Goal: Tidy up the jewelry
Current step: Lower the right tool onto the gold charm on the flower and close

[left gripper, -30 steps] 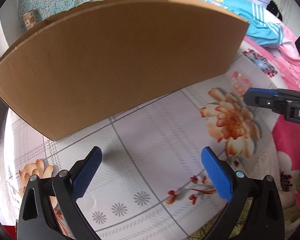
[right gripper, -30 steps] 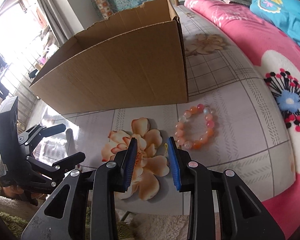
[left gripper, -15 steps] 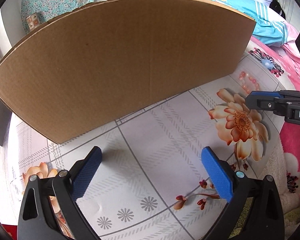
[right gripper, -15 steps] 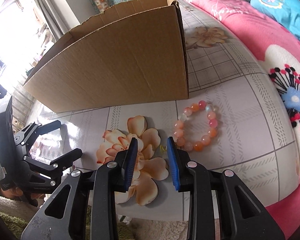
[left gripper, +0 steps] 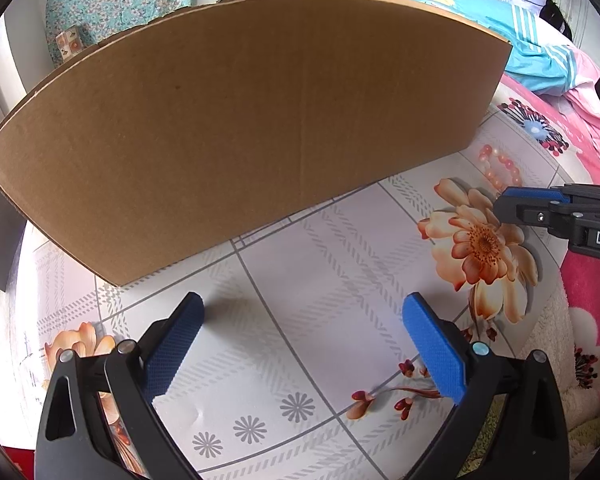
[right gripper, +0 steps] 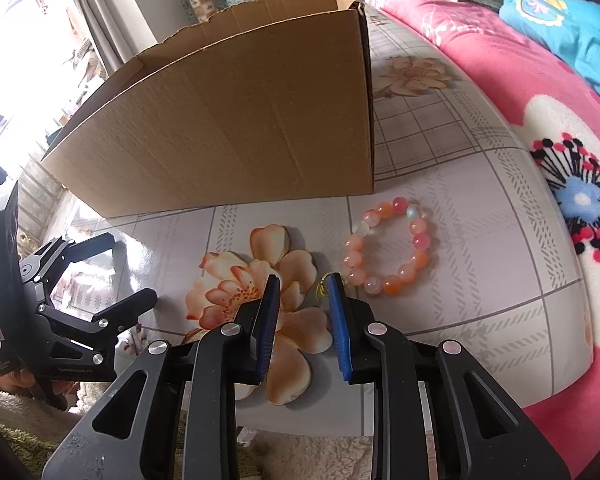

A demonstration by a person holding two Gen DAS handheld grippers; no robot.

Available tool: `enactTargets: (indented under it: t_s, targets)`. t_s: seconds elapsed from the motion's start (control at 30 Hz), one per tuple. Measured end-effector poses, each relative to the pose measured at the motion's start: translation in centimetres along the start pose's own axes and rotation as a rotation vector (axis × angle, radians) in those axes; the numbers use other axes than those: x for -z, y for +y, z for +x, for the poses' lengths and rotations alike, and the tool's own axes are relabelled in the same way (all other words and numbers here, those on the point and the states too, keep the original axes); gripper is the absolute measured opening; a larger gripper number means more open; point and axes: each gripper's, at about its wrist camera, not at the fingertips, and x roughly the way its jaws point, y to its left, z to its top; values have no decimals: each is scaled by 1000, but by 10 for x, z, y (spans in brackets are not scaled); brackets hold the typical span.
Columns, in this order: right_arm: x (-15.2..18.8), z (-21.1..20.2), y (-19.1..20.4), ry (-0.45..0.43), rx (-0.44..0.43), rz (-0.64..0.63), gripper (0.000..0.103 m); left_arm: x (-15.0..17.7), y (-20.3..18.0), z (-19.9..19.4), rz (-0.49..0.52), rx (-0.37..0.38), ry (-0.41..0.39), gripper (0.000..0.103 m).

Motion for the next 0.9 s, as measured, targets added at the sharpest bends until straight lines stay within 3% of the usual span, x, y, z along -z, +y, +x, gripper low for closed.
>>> enactTargets:
  t_s: [0.33, 0.57, 0.9]
  targets:
    - [-7, 10, 17, 38, -68, -34, 24, 1, 1, -1, 0, 0, -6, 97]
    - [-6, 21, 29, 89, -276, 32, 25, 1, 1, -2, 2, 1, -11, 97]
    - [1, 4, 20, 55, -201, 35, 26, 2, 1, -2, 3, 1, -18, 97]
